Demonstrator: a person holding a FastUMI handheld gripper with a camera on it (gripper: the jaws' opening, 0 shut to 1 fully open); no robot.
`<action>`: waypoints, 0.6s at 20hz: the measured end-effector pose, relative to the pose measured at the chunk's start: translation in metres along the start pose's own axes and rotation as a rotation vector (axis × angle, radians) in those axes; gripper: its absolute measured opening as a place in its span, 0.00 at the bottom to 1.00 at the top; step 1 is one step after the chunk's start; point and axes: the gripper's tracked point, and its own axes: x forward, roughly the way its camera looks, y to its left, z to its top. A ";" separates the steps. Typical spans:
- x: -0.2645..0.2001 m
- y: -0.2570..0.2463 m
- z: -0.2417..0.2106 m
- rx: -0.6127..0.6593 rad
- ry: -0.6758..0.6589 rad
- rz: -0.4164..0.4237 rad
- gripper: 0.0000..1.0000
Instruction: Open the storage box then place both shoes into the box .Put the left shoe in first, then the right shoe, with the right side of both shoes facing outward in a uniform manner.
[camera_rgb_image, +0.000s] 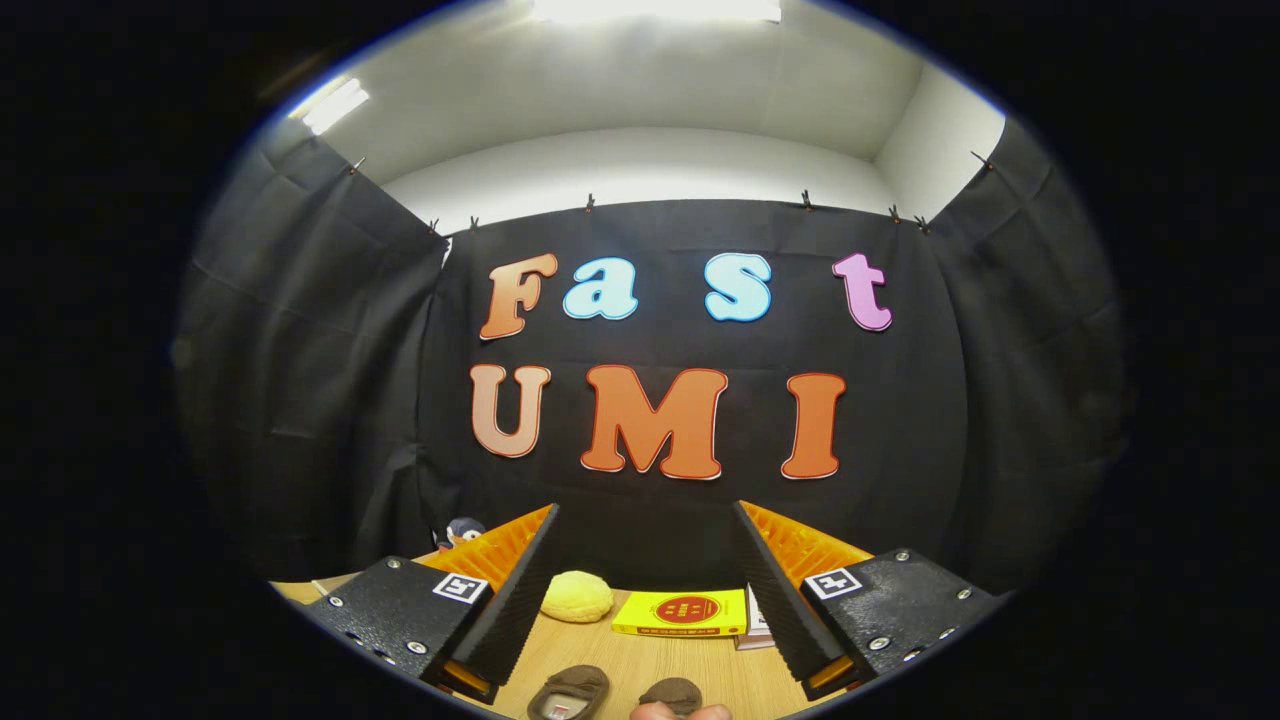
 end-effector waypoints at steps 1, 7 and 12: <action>0.000 0.004 -0.001 0.003 0.004 0.009 0.99; -0.002 0.018 -0.005 -0.014 -0.020 0.046 0.99; -0.003 0.061 -0.034 0.042 0.065 0.161 0.99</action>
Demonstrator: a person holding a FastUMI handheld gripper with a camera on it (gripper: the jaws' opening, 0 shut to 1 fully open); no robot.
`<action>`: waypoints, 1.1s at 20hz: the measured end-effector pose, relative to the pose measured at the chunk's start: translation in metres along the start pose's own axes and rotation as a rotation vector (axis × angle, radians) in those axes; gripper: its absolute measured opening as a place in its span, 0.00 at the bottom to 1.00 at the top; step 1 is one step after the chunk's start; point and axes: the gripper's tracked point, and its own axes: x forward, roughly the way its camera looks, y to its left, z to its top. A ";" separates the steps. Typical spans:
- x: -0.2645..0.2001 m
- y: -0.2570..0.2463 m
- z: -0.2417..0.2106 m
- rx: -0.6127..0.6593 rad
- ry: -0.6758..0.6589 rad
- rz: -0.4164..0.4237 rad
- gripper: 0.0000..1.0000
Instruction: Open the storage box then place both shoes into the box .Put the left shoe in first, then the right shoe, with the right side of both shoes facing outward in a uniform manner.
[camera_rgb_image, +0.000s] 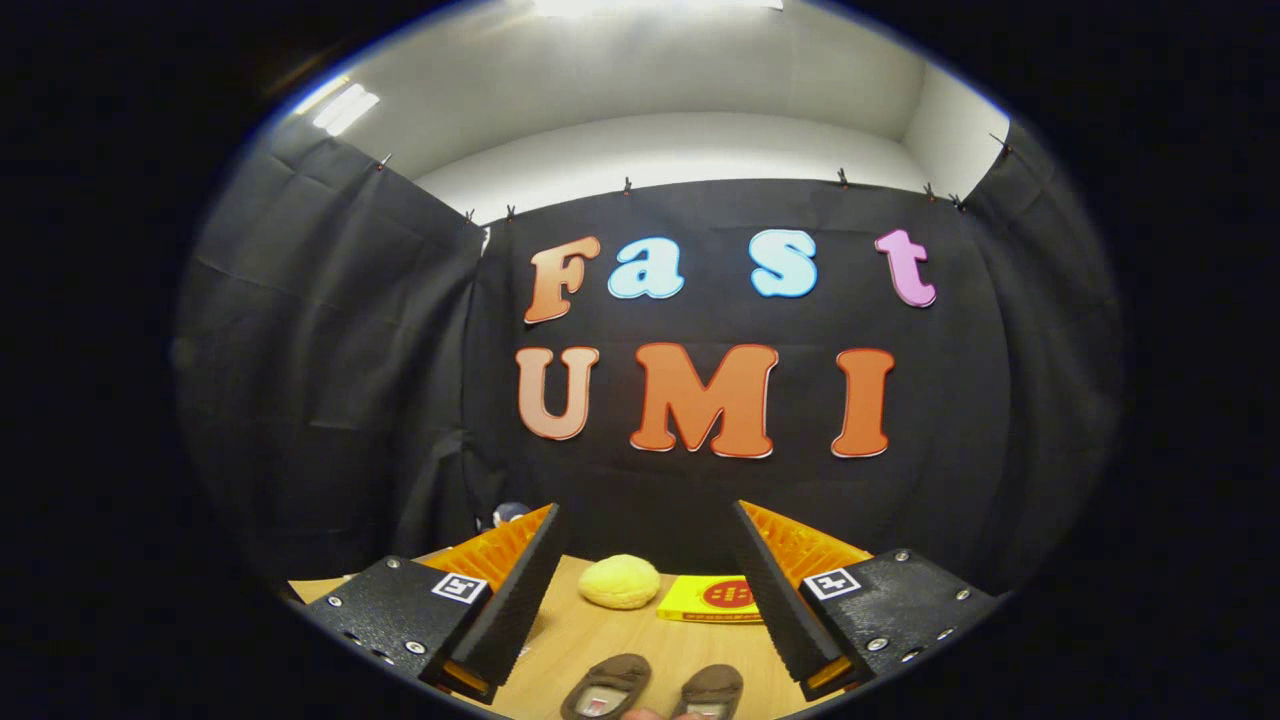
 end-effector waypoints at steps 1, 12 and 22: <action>0.001 0.012 -0.005 0.013 0.014 0.034 0.99; 0.034 0.073 -0.124 0.078 0.403 0.132 0.99; 0.030 0.159 -0.219 0.369 0.726 0.358 0.98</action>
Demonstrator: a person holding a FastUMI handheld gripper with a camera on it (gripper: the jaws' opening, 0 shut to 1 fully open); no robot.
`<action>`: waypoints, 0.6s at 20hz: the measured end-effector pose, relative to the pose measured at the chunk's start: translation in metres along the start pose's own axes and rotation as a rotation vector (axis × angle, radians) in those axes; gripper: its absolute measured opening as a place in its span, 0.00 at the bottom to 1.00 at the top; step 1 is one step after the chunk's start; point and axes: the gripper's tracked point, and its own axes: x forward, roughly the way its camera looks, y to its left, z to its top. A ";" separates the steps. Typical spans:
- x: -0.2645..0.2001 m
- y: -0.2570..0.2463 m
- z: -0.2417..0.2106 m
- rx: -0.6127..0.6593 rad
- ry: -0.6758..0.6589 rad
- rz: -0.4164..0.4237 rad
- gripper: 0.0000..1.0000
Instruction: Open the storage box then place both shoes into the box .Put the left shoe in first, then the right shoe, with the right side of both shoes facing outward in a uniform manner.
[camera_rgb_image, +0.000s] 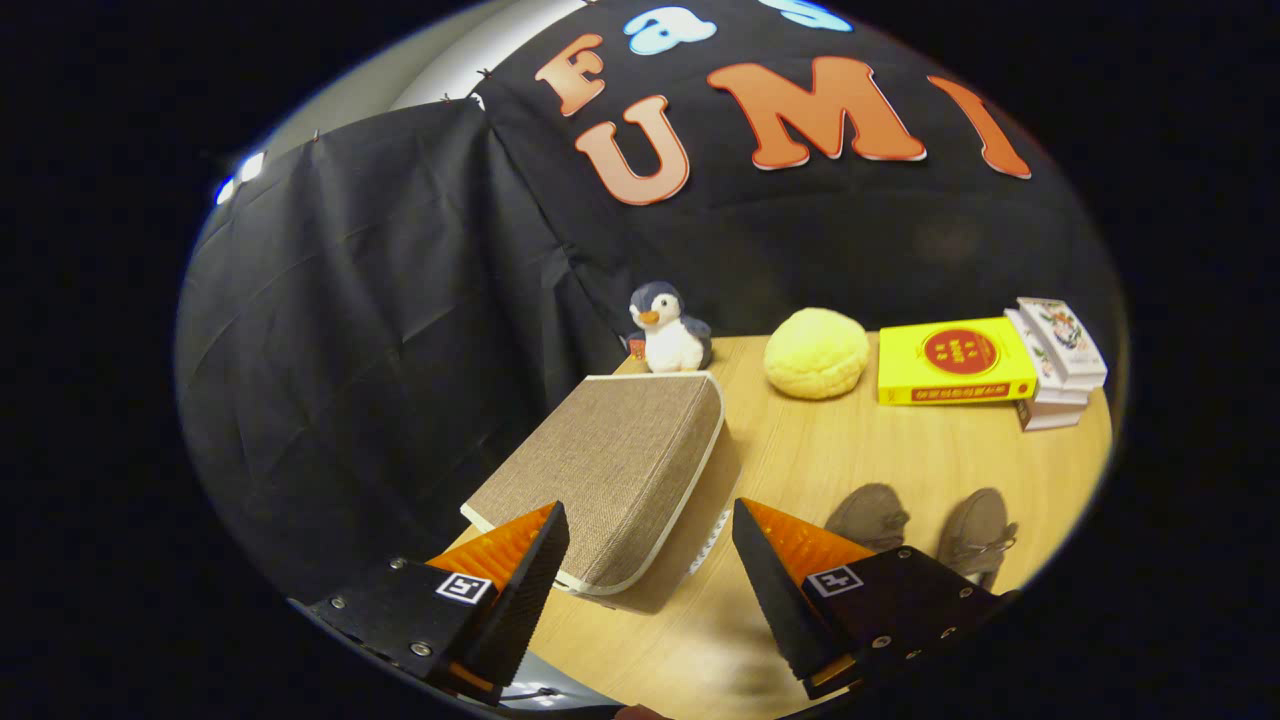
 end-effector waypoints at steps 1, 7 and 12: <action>0.006 0.000 -0.007 0.015 0.017 0.013 0.98; 0.042 0.002 -0.030 0.122 0.102 0.108 0.98; 0.066 -0.001 -0.039 0.227 0.135 0.194 0.98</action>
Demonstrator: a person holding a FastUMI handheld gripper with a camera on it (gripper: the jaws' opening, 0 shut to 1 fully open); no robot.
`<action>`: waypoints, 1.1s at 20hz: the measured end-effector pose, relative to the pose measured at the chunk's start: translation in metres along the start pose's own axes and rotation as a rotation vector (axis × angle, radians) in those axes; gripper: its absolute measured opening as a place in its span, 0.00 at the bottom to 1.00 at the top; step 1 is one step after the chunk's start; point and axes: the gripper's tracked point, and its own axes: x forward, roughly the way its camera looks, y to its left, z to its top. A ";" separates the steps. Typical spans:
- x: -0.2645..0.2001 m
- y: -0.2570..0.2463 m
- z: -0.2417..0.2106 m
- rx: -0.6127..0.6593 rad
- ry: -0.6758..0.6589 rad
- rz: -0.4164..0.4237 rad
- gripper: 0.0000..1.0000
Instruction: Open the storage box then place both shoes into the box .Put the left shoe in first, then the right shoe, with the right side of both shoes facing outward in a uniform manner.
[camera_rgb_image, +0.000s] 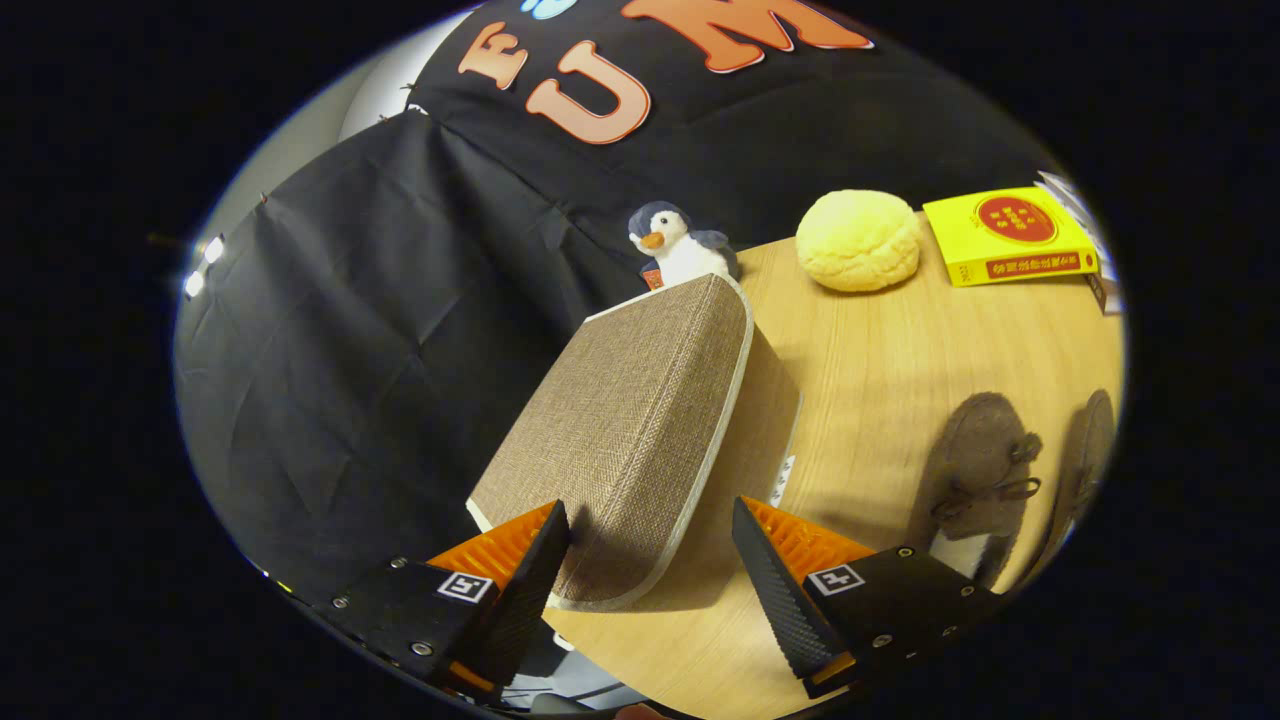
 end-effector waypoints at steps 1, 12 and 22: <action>0.004 -0.001 0.001 0.022 -0.001 0.025 0.98; 0.024 0.008 -0.013 0.381 0.040 0.276 0.95; -0.016 0.028 0.043 0.574 -0.134 0.444 0.42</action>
